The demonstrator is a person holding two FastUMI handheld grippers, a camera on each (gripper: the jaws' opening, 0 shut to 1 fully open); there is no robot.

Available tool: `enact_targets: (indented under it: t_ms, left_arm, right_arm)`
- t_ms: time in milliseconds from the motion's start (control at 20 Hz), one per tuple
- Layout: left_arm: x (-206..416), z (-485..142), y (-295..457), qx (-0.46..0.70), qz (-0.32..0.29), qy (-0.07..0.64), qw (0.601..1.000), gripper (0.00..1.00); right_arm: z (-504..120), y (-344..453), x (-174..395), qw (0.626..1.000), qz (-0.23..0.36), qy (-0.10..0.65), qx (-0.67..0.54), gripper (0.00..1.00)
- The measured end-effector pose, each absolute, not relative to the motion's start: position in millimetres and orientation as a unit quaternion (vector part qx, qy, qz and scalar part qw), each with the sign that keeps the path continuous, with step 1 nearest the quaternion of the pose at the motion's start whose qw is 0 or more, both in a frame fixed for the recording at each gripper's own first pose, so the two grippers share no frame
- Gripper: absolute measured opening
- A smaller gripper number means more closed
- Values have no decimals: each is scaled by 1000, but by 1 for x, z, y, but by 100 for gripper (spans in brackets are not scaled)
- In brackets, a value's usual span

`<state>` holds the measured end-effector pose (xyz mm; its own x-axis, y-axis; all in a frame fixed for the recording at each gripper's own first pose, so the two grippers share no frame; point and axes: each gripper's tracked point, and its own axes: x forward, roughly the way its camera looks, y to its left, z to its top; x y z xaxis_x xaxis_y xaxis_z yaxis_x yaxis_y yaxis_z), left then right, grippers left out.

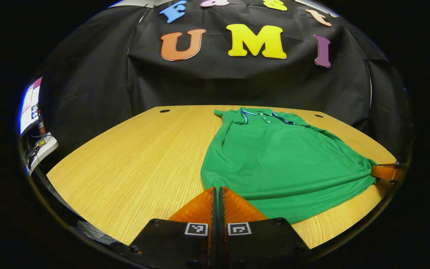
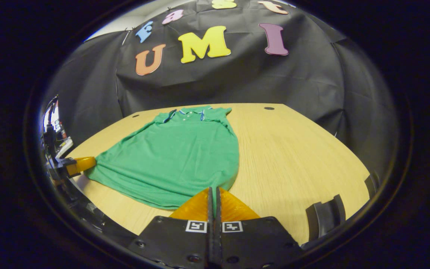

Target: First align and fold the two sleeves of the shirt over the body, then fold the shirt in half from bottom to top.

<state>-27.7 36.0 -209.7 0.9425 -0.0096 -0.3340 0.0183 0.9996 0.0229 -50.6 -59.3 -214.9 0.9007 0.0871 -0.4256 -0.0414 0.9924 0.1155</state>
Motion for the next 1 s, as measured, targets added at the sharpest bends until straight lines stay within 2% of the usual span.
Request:
enact_targets:
  t_ms: [300, 600, 850, 1000]
  left_arm:
    - [-27, -158, 19, 32, -21, 123, 992, 6]
    - [-3, -98, 13, 46, -25, 74, 996, 6]
    - [40, -57, 21, 34, -19, 59, 997, 6]
    - [84, -32, 27, 45, -16, 48, 998, 6]
  right_arm:
    - [-155, -57, -47, 988, 35, 146, 23, 0]
    - [-96, -58, -16, 996, 25, 85, 2, 0]
    - [-48, -67, 40, 998, 24, 51, 5, 0]
    - [-22, -69, 92, 998, 29, 45, 17, 0]
